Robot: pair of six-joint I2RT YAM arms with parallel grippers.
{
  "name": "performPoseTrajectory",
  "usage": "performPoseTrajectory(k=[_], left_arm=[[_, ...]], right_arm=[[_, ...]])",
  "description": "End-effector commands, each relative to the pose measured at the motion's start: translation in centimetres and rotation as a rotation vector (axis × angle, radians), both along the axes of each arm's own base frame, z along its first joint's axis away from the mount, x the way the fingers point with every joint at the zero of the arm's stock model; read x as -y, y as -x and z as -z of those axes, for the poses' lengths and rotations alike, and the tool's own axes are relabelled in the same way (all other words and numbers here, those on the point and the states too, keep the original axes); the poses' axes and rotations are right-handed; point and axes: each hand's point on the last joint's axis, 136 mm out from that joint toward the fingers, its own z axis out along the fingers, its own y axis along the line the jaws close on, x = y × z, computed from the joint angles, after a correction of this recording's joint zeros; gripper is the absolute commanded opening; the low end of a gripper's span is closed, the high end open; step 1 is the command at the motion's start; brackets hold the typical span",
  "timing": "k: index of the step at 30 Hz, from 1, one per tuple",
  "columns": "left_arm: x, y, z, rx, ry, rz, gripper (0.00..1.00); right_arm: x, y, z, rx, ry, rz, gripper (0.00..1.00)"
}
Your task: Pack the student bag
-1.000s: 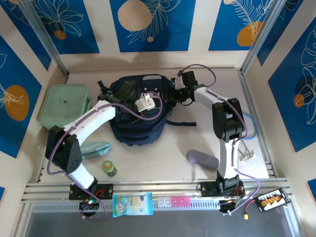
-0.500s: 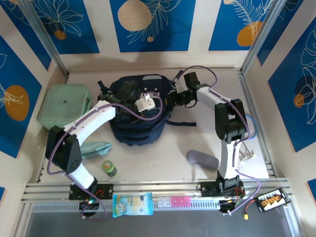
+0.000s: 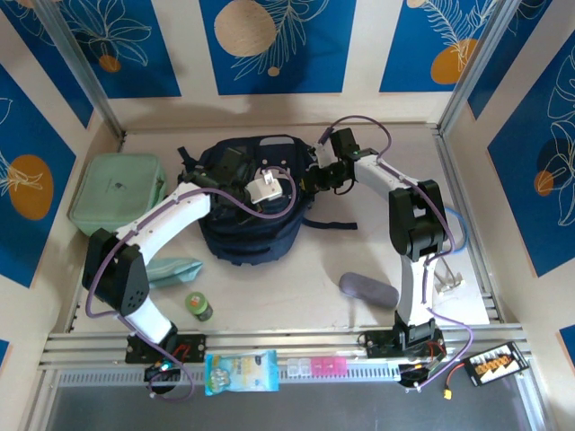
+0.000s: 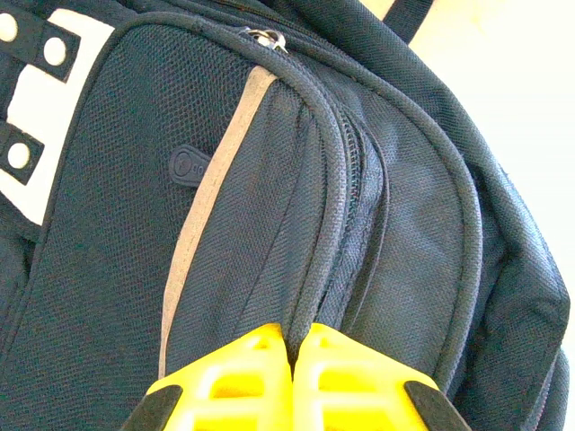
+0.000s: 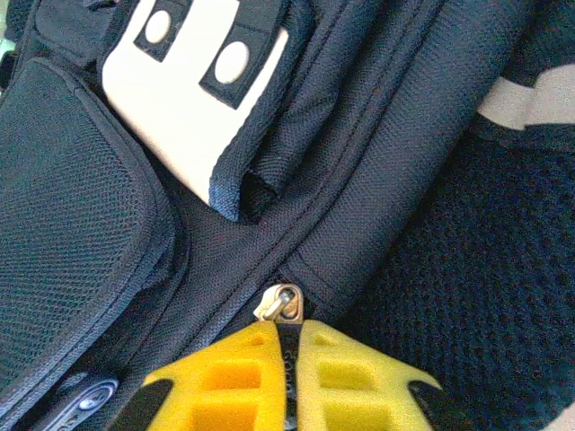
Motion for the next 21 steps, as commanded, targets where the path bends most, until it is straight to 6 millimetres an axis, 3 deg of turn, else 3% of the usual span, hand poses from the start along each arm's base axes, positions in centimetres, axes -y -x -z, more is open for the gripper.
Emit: performPoseTrajectory(k=[1, 4, 9, 17, 21], left_arm=[[-0.3, -1.2, -1.7, 0.065, 0.011, -0.064, 0.00], [-0.2, -1.7, -1.9, 0.069, 0.023, -0.093, 0.00], [0.2, -2.2, -2.7, 0.084, 0.066, -0.128, 0.00], [1.1, -3.1, -3.0, 0.080, 0.108, -0.149, 0.00], [1.3, -2.9, -3.1, 0.085, 0.111, -0.122, 0.00]], right_arm=[[-0.2, 0.6, -1.4, 0.013, 0.004, -0.007, 0.06], [-0.5, 1.7, -2.6, 0.034, -0.011, -0.032, 0.04], [-1.7, 5.1, -4.6, 0.011, -0.131, -0.098, 0.03], [-3.4, 10.2, -4.0, -0.019, -0.135, -0.124, 0.04], [-2.4, 9.8, -4.3, 0.023, -0.099, -0.046, 0.05]])
